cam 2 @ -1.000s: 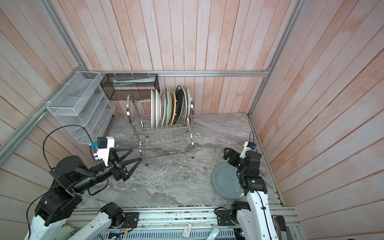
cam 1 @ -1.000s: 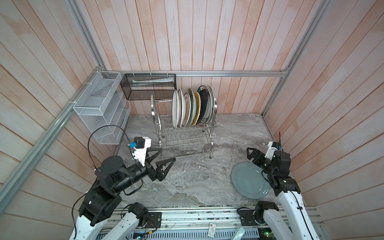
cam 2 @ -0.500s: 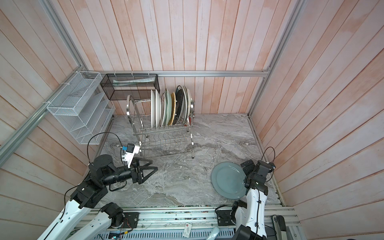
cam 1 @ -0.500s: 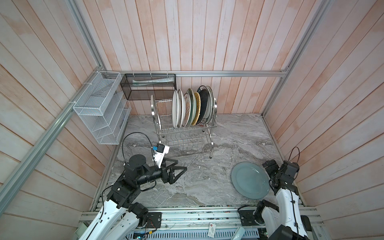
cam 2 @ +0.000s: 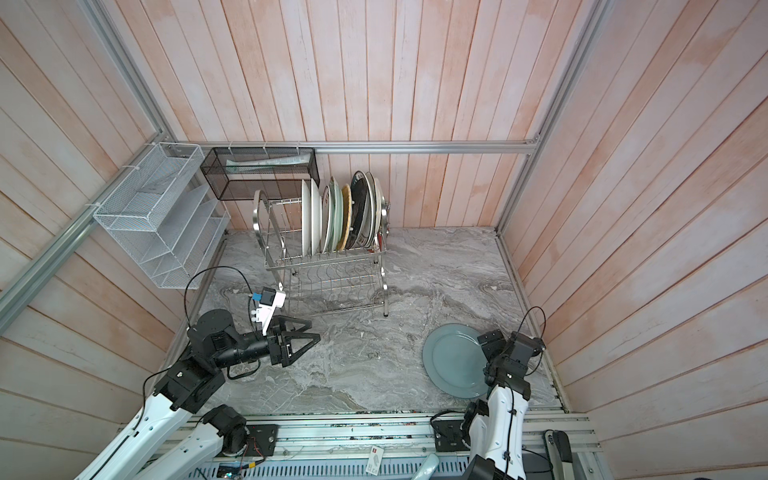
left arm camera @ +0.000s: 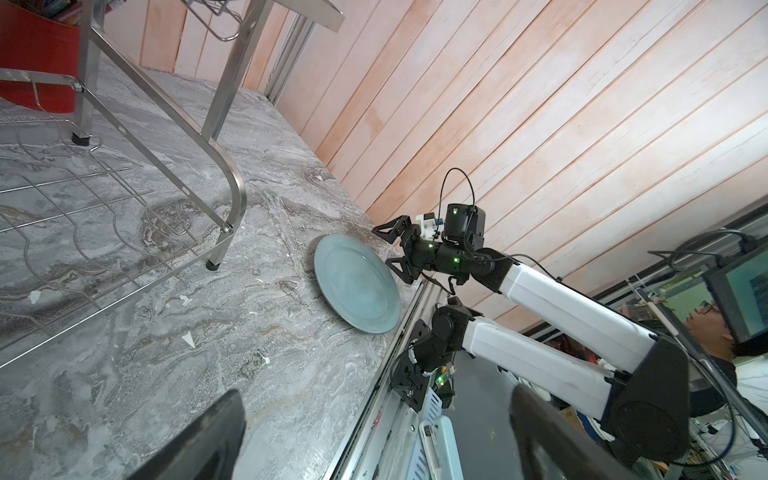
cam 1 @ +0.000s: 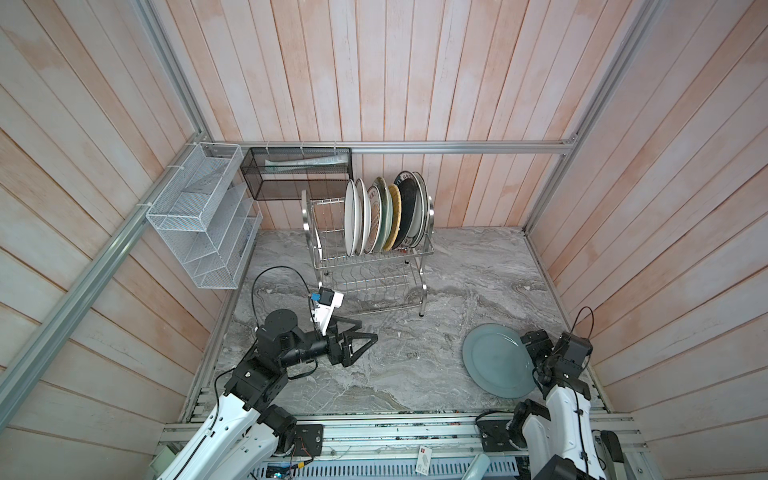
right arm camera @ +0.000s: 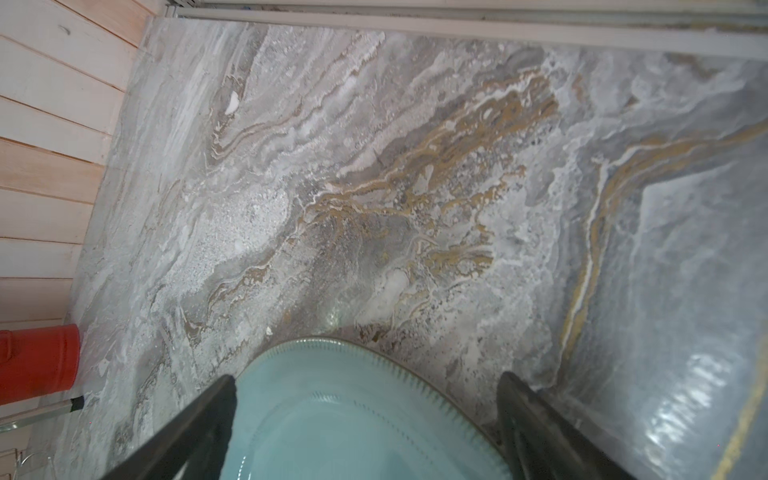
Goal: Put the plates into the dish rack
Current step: 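Draw the left gripper back while the right gripper reaches the pale green plate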
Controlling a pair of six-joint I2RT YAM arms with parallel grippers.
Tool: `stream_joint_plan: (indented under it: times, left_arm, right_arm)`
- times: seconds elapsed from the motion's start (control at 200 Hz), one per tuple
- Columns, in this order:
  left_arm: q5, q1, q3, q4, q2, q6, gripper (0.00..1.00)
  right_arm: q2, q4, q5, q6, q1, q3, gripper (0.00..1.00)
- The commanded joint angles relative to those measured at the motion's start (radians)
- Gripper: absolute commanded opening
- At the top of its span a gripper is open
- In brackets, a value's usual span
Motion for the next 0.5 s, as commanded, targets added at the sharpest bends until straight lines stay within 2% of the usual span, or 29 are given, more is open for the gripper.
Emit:
stream_joint_plan:
  times: [0.0, 0.495]
  left_arm:
    - [0.008, -0.013, -0.038, 0.081, 0.011, -0.024, 1.0]
    - [-0.051, -0.021, -0.075, 0.217, 0.047, -0.074, 1.0]
  right_arm:
    - [-0.015, 0.0, -0.058, 0.04, -0.003, -0.034, 0.98]
    - [-0.093, -0.024, -0.312, 0.09, 0.009, -0.094, 0.97]
